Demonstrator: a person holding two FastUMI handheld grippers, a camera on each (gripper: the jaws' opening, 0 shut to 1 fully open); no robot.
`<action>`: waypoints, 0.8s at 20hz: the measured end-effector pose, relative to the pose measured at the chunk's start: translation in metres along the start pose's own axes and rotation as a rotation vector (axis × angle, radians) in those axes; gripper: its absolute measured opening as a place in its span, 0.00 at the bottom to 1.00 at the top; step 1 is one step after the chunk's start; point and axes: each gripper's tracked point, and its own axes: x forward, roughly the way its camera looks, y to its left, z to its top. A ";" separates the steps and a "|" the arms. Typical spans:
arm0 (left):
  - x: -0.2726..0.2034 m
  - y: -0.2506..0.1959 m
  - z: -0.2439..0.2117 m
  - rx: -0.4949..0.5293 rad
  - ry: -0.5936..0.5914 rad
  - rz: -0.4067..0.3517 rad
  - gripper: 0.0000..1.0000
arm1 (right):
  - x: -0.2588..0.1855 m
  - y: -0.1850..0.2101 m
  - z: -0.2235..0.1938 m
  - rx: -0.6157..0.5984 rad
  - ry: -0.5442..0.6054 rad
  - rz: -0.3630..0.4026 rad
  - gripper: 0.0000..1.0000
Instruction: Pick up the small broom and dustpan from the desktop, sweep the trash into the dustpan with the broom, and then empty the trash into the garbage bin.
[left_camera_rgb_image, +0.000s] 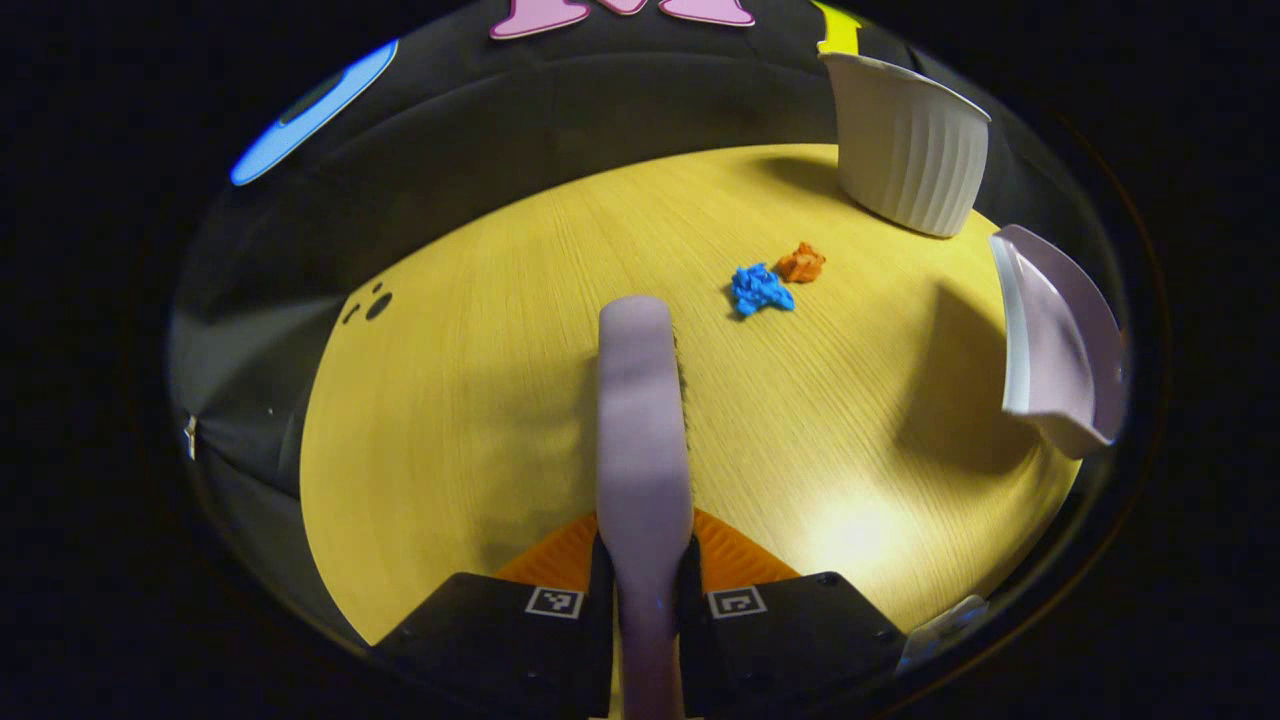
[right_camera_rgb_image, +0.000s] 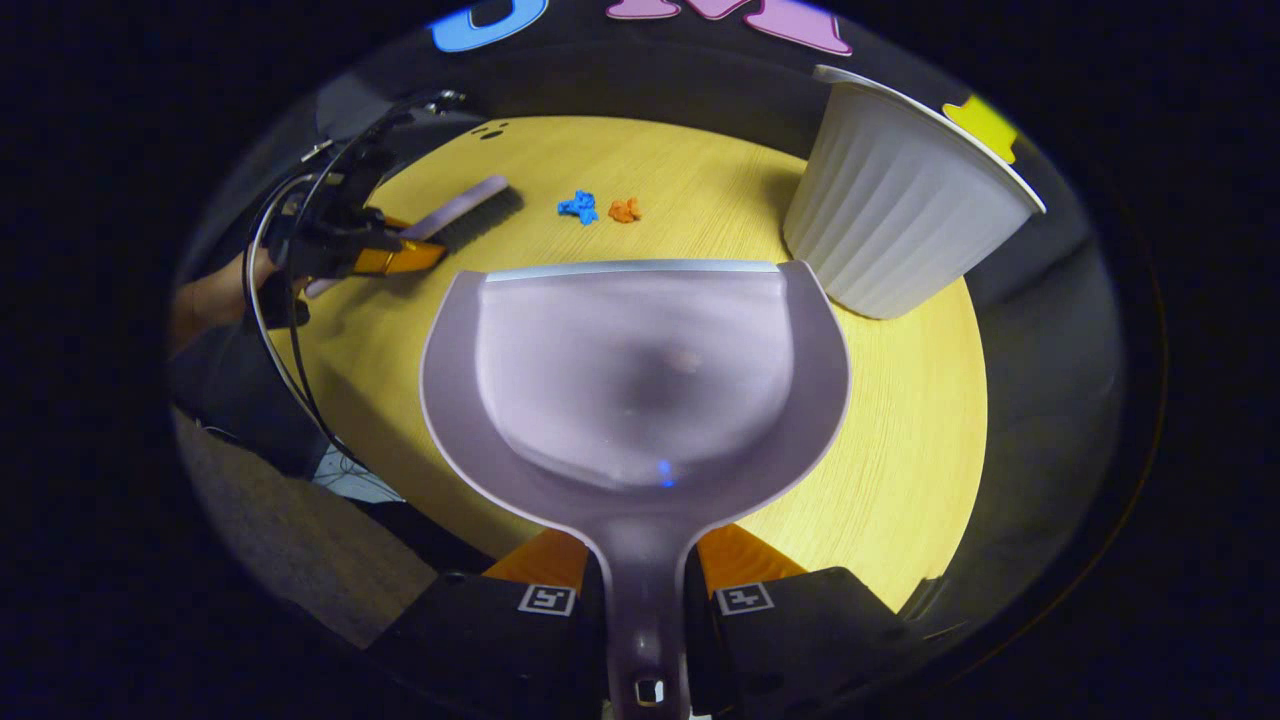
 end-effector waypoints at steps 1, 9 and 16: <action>0.001 -0.001 0.010 0.002 -0.020 -0.006 0.31 | 0.001 0.001 -0.003 -0.011 0.032 0.004 0.40; 0.026 -0.020 0.083 0.162 -0.112 -0.077 0.30 | 0.013 -0.001 0.004 -0.053 0.112 0.031 0.40; 0.062 -0.034 0.092 0.330 -0.080 -0.138 0.31 | 0.026 -0.012 0.009 -0.065 0.136 0.025 0.40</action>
